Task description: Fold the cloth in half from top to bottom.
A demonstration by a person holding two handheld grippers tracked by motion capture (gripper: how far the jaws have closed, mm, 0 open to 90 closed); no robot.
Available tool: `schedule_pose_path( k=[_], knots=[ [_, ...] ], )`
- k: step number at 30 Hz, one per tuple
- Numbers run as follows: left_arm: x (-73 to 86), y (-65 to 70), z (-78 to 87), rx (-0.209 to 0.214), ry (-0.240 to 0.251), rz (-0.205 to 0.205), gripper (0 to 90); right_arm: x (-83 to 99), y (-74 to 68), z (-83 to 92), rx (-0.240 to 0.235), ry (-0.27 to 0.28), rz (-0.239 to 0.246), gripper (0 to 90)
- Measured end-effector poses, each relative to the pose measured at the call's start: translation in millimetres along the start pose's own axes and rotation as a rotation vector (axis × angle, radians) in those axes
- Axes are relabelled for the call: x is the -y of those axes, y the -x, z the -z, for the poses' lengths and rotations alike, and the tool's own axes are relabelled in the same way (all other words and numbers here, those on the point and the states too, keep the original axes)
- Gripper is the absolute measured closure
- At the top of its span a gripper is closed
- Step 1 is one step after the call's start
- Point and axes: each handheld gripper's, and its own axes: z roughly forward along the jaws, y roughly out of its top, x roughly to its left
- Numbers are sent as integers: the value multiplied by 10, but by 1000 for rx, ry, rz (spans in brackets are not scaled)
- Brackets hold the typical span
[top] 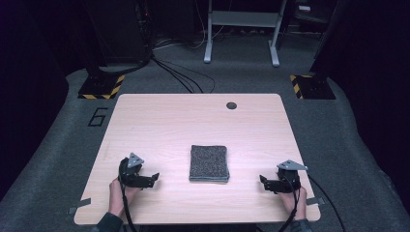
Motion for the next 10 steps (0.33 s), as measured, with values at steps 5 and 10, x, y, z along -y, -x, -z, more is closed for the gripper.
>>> schedule_pose_path(
  k=[5, 10],
  knots=[
    [79, -20, -18, -11, 6, 20, 42, 23, 19, -4, 43, -27, 39, 98],
    [77, -4, -43, -38, -12, 11, 20, 1, 33, -39, 12, -38, 15, 78]
  ],
)
